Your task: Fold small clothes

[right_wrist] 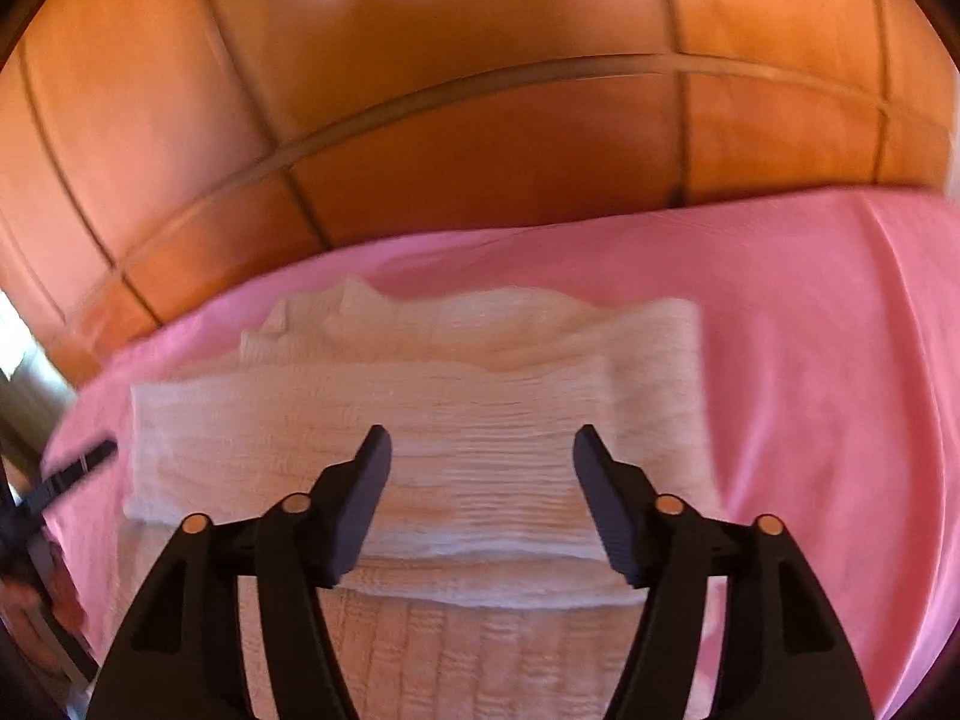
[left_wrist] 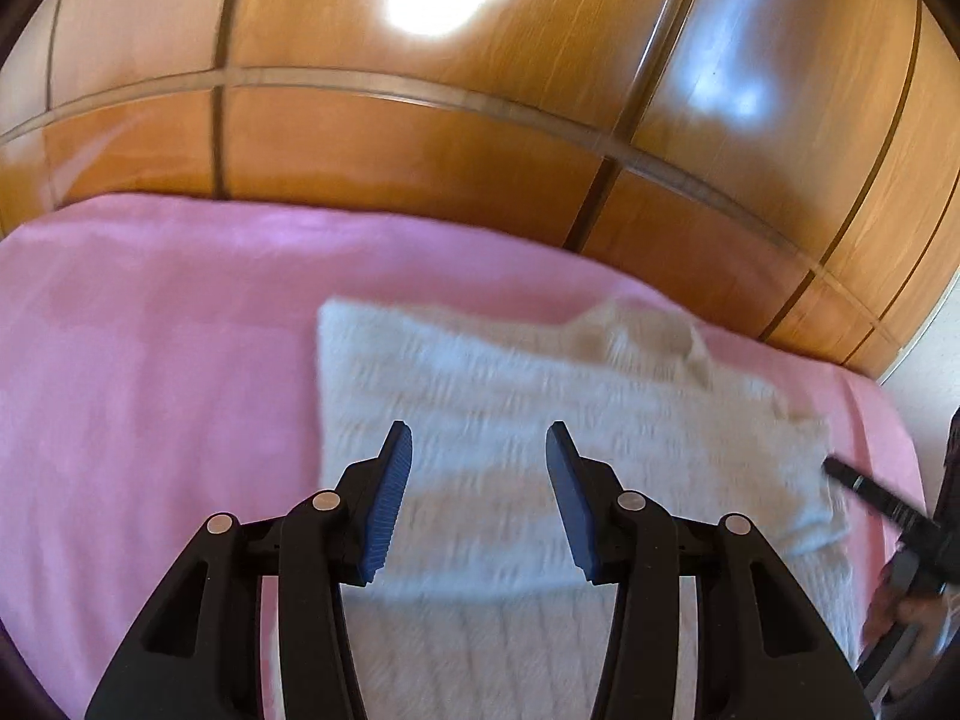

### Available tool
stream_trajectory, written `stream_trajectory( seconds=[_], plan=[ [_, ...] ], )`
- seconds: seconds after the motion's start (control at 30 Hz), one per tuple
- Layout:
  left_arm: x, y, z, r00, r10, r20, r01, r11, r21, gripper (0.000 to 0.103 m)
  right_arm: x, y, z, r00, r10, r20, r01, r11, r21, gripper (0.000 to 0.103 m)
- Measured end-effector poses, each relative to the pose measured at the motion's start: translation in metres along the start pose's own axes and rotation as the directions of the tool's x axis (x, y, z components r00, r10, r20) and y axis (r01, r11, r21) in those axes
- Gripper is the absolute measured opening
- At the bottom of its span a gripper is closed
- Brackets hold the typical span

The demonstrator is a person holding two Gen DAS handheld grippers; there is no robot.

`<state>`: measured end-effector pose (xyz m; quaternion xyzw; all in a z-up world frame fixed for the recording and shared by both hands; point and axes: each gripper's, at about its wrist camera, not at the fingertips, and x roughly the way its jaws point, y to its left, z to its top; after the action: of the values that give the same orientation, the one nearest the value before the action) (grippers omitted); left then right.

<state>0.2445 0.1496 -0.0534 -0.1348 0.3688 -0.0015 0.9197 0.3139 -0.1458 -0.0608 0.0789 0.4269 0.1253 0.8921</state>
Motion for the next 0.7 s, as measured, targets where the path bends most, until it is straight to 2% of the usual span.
stream_trajectory(
  seconds=[0.07, 0.13, 0.2, 0.23, 0.27, 0.43, 0.47, 0.53, 0.7],
  plan=[
    [0.016, 0.003, 0.007, 1.000, 0.016, -0.012, -0.016, 1.000, -0.015, 0.046, 0.014, 0.004, -0.003, 1.000, -0.019, -0.018, 0.019, 0.999, -0.028, 0.069],
    [0.038, 0.015, 0.009, 0.999, 0.030, -0.044, -0.032, 0.998, -0.046, 0.046, 0.028, 0.002, -0.009, 0.998, -0.060, -0.032, 0.059, 0.997, -0.041, 0.078],
    [0.060, 0.028, 0.005, 0.991, 0.078, -0.111, -0.085, 0.994, -0.065, 0.046, 0.044, -0.002, -0.021, 0.997, -0.070, -0.026, 0.068, 0.997, -0.047, 0.084],
    [0.068, 0.035, 0.001, 0.990, 0.074, -0.122, -0.084, 0.993, -0.079, 0.046, 0.046, 0.000, -0.024, 0.998, -0.069, -0.010, 0.069, 0.996, -0.058, 0.087],
    [0.069, 0.039, -0.003, 0.994, 0.062, -0.094, -0.069, 0.995, -0.073, 0.046, 0.046, 0.002, -0.025, 0.997, -0.075, -0.007, 0.074, 0.995, -0.068, 0.087],
    [0.054, 0.024, -0.009, 0.989, 0.133, -0.070, -0.135, 0.991, -0.015, 0.046, 0.051, 0.007, -0.028, 0.997, -0.078, -0.004, 0.078, 0.994, -0.079, 0.090],
    [0.048, 0.020, -0.011, 0.988, 0.137, -0.065, -0.138, 0.990, -0.012, 0.050, 0.049, 0.004, -0.028, 0.997, -0.076, -0.002, 0.076, 0.994, -0.078, 0.090],
    [0.029, 0.012, -0.015, 0.988, 0.151, -0.037, -0.151, 0.989, -0.004, 0.074, 0.050, 0.003, -0.029, 0.997, -0.075, 0.000, 0.075, 0.994, -0.079, 0.091],
    [-0.020, -0.003, -0.032, 0.989, 0.142, 0.026, -0.143, 0.990, 0.023, 0.076, 0.048, 0.005, -0.028, 0.997, -0.072, 0.001, 0.072, 0.994, -0.082, 0.094]
  ],
)
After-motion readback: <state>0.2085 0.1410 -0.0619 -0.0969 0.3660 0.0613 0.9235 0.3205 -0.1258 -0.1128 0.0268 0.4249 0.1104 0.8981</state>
